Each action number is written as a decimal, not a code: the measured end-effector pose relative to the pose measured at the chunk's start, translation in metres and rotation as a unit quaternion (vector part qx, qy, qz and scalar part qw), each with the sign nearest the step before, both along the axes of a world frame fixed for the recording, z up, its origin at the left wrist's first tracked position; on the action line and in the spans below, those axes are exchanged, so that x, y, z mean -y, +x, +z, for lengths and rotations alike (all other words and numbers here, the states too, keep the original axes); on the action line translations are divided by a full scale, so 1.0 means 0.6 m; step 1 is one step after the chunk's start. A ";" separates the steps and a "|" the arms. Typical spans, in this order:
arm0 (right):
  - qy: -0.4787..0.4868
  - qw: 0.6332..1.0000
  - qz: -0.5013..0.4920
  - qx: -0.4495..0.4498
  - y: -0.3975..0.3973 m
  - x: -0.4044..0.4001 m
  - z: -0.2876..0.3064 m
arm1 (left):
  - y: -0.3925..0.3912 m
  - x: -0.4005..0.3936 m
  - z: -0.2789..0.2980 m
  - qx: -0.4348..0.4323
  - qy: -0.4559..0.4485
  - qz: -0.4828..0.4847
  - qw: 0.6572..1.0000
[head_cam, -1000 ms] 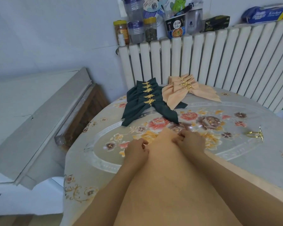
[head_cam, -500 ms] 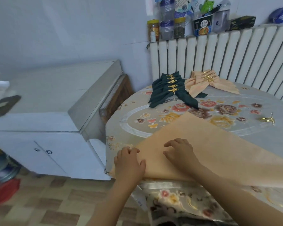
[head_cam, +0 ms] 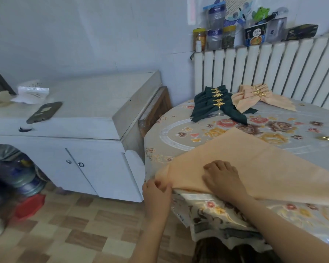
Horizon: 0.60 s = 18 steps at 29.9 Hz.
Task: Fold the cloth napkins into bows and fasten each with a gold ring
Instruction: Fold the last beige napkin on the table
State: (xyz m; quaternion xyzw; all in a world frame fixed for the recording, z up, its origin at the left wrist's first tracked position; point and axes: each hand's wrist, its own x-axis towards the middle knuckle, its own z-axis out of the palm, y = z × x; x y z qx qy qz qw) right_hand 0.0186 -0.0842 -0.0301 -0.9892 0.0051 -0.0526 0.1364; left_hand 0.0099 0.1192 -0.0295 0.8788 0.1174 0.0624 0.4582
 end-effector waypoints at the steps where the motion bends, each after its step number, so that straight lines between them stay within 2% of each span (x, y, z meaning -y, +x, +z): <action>1: -0.003 1.000 0.001 0.004 -0.001 0.000 -0.001 | 0.002 0.000 -0.002 0.001 -0.018 0.005 1.000; 5: -0.008 1.000 -0.001 0.000 0.000 0.002 0.001 | 0.007 0.014 -0.008 -0.004 -0.103 0.063 0.993; 10: -0.006 1.000 0.003 0.000 -0.001 0.000 -0.001 | 0.011 0.010 -0.016 0.002 -0.125 0.111 0.986; 13: -0.010 1.000 0.003 0.003 0.000 -0.002 -0.002 | 0.019 -0.003 -0.011 0.007 -0.192 0.153 0.969; 18: -0.028 1.000 0.000 0.002 -0.002 -0.001 -0.004 | 0.065 -0.018 0.021 -0.026 -0.263 0.157 0.952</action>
